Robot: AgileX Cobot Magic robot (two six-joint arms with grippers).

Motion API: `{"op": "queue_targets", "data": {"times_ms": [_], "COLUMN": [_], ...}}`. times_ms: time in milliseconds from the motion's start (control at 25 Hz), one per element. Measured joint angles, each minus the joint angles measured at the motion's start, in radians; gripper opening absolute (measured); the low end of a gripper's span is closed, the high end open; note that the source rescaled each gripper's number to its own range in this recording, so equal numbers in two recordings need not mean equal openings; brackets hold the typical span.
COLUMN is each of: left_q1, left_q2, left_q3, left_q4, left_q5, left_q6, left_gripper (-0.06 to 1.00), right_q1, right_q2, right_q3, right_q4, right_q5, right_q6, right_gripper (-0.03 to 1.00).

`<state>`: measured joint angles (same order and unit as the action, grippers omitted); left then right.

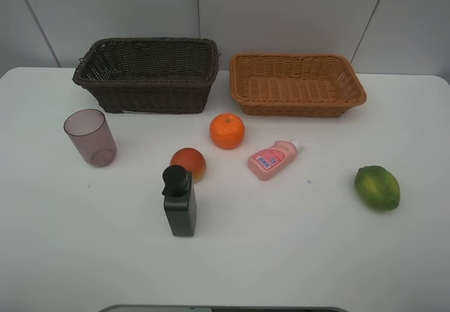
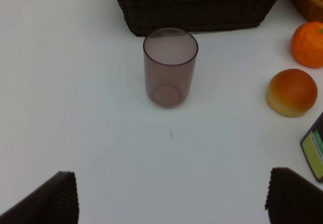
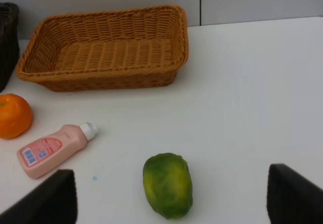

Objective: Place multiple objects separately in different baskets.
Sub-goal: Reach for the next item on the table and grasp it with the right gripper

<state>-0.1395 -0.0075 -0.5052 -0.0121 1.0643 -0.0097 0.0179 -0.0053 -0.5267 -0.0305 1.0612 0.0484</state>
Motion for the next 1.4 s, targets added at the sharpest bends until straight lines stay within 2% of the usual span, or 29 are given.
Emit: {"op": "queue_targets", "data": {"times_ms": [160,560,800,1080,1400], "left_q1": [0.0,0.0,0.0,0.0,0.0], "left_q2": [0.0,0.0,0.0,0.0,0.0], "left_q3": [0.0,0.0,0.0,0.0,0.0], "left_q4": [0.0,0.0,0.0,0.0,0.0], "left_q5": [0.0,-0.001,-0.002,-0.002,-0.002], "left_q6": [0.0,0.0,0.0,0.0,0.0], "left_gripper": [0.96,0.96,0.96,0.96,0.96], "right_q1": [0.0,0.0,0.004,0.116,0.259], "right_q2": [0.105,0.619,0.92,1.154,1.306], "right_q3": [-0.017,-0.196,-0.271,-0.312,-0.352], "right_q4": [-0.001,-0.008,-0.008,-0.008,0.0], "right_q5": [0.0,-0.003,-0.049,-0.082,-0.135], "right_q6": [0.0,0.0,0.0,0.0,0.0], "right_gripper": [0.62,0.62,0.62,0.62,0.62]}}
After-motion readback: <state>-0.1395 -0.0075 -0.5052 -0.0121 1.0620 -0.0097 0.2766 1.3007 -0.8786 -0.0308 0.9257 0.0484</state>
